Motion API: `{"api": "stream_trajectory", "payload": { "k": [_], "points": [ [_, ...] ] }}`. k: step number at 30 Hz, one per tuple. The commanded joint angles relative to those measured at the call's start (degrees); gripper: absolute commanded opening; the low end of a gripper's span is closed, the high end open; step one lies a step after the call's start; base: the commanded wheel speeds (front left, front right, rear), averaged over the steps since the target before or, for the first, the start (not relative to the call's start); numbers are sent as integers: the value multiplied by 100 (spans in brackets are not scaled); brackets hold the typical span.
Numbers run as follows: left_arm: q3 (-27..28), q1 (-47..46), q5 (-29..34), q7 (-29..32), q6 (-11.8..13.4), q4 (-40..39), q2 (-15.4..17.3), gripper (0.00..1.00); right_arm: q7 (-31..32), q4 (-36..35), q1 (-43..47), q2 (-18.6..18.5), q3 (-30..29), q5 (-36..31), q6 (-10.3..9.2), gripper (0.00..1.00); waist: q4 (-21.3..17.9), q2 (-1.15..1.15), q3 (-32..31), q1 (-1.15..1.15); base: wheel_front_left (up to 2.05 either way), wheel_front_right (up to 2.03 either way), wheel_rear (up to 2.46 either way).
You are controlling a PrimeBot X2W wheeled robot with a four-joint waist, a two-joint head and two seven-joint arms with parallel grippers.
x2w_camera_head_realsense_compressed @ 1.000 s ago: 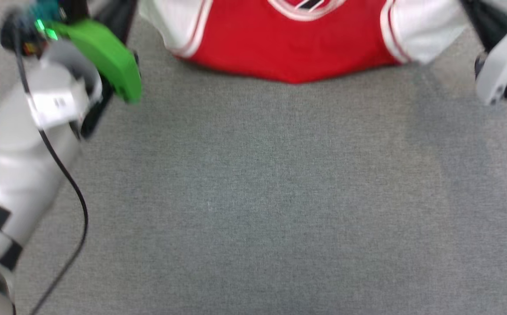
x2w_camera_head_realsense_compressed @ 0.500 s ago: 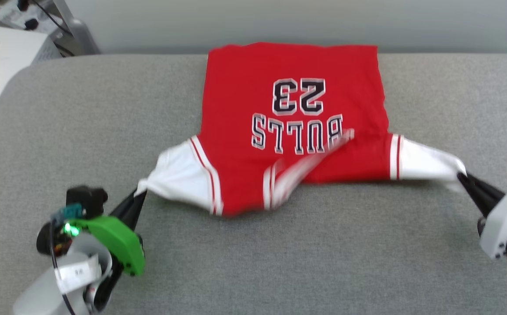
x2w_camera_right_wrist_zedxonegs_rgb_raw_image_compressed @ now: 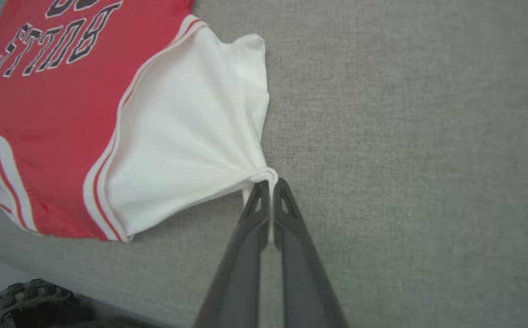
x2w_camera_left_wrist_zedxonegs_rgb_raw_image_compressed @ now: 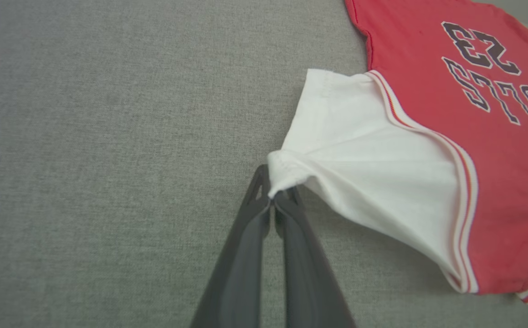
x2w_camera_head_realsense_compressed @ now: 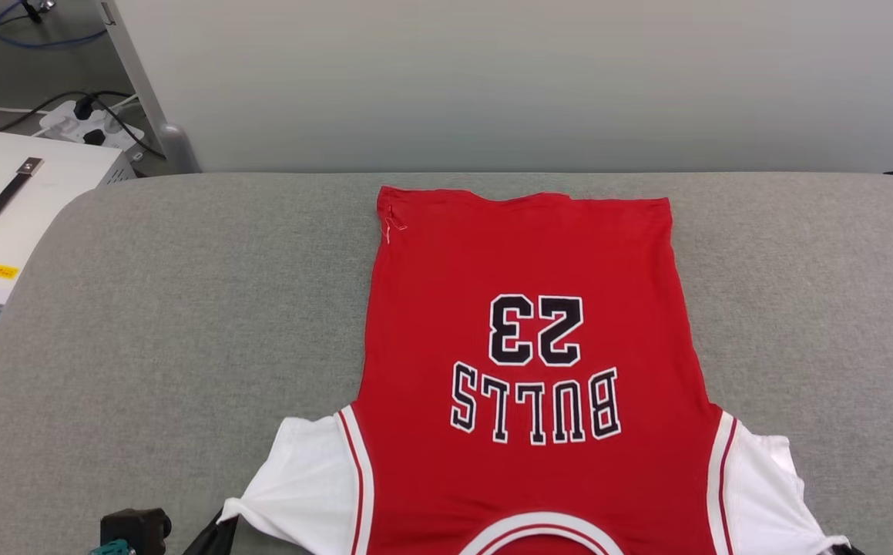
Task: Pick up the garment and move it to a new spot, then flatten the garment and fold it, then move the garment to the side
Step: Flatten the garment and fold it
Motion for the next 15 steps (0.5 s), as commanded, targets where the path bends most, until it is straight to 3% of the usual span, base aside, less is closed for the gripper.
{"api": "stream_trajectory", "payload": {
  "k": [1, 5, 7, 8, 15],
  "points": [
    [74, 118, 72, -33, 61, -21, 2, 0, 80, -30, 182, -31, -131, 51, -8, 0, 20, 0, -10, 1, 0, 0, 0],
    [157, 232, 148, -33, 52, -95, -22, 0, 282, -173, 471, -3, -496, -92, -8, 0, 27, 0, -4, 1, 0, 0, 0],
    [193, 238, 211, -33, 38, -140, -46, 0, 390, -245, 510, 54, -705, -194, -8, 42, 27, 0, 10, 1, 0, 0, 0],
    [212, 227, 257, -33, 42, -169, -71, 0, 474, -301, 516, 83, -814, -252, -8, 100, 23, 0, 20, 1, 0, 0, 0],
    [284, 31, 598, -34, 153, -415, -223, 0, 822, -853, 258, -39, -1724, -867, -8, 100, 85, 0, 184, 1, 0, 0, 0]
  ]
}}
